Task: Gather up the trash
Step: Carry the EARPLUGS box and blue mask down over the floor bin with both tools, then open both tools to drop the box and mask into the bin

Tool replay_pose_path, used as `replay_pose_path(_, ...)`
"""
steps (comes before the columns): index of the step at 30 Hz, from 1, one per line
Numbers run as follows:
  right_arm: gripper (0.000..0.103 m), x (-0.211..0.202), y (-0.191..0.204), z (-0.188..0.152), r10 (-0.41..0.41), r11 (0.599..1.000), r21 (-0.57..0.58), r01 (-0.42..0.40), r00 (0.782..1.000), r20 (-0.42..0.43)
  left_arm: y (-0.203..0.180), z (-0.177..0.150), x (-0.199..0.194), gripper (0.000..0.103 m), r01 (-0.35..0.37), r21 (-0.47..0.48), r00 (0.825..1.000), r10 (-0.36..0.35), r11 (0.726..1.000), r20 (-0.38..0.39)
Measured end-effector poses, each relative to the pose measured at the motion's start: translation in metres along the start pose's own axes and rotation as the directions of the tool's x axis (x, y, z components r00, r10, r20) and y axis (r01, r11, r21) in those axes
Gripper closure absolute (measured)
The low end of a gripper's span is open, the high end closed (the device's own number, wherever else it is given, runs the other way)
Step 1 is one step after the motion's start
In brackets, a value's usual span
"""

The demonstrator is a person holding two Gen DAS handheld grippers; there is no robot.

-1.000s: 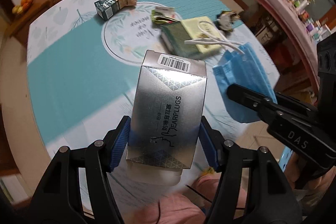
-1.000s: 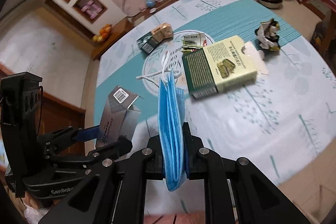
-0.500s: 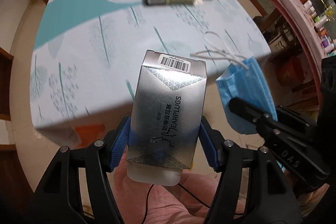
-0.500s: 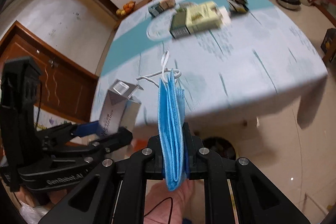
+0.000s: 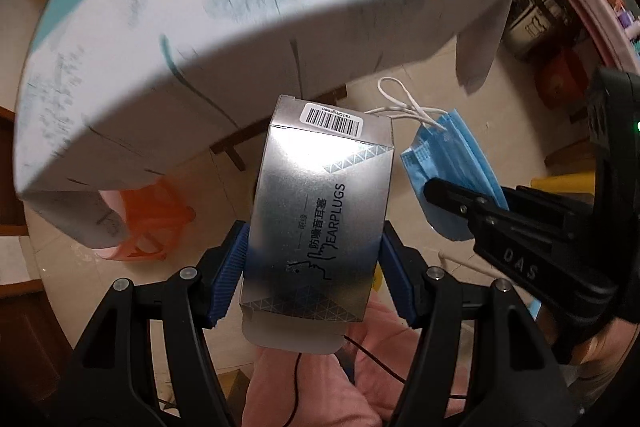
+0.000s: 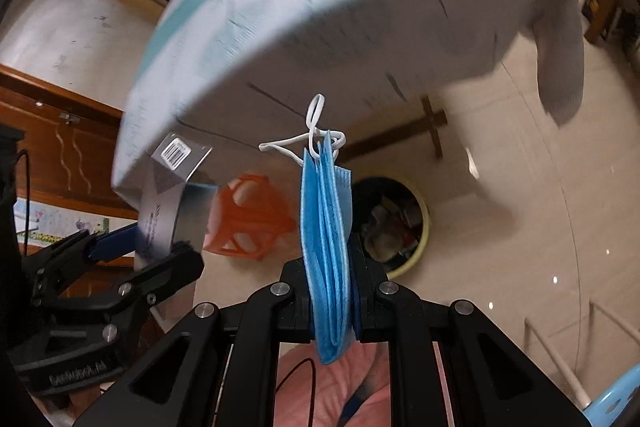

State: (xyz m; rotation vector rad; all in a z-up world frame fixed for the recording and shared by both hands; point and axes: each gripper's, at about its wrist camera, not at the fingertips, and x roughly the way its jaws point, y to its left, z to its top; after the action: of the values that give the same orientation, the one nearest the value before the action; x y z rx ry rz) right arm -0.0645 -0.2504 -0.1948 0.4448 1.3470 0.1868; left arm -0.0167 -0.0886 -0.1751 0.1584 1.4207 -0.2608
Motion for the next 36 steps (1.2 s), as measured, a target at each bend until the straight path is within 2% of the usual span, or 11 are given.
replay_pose_path(8,0.091,0.104,-0.053,-0.015,-0.027,0.997,0.067,0.033,0.995,-0.097,0.008,-0.019,0.12,0.042,0.029,-0.024,0.994,-0.031,0.999,-0.107)
replay_pose_path(16,0.091,0.224,-0.081,-0.015,-0.052,0.998,0.037,0.06,0.98,-0.19,0.027,-0.014,0.218,0.041,-0.011,-0.063,0.995,0.005,0.998,-0.098)
replay_pose_path(20,0.078,0.275,-0.088,-0.015,-0.036,0.999,0.032,0.044,0.978,-0.207,0.043,-0.012,0.257,0.038,-0.023,-0.084,0.995,0.014,0.996,-0.102)
replay_pose_path(22,0.062,0.297,-0.089,-0.014,-0.047,0.998,0.04,0.057,0.975,-0.218,0.053,-0.011,0.275,0.03,-0.022,-0.094,0.992,0.01,0.995,-0.124)
replay_pose_path(24,0.051,0.314,-0.097,-0.015,-0.042,0.996,0.069,0.058,0.975,-0.217,0.062,-0.014,0.286,0.02,-0.033,-0.106,0.993,0.021,0.994,-0.113)
replay_pose_path(25,0.047,0.319,-0.1,-0.013,-0.039,0.995,0.08,0.057,0.976,-0.214,0.065,-0.015,0.289,0.019,-0.035,-0.109,0.994,0.023,0.993,-0.109)
replay_pose_path(30,0.046,0.327,-0.104,-0.014,-0.028,0.994,0.101,0.048,0.981,-0.194,0.073,-0.026,0.295,0.017,-0.062,-0.112,0.993,0.05,0.992,-0.105)
replay_pose_path(36,0.046,0.319,-0.094,-0.016,-0.039,0.997,0.061,0.051,0.982,-0.183,0.07,-0.03,0.262,0.017,-0.065,-0.123,0.997,0.06,0.99,-0.046)
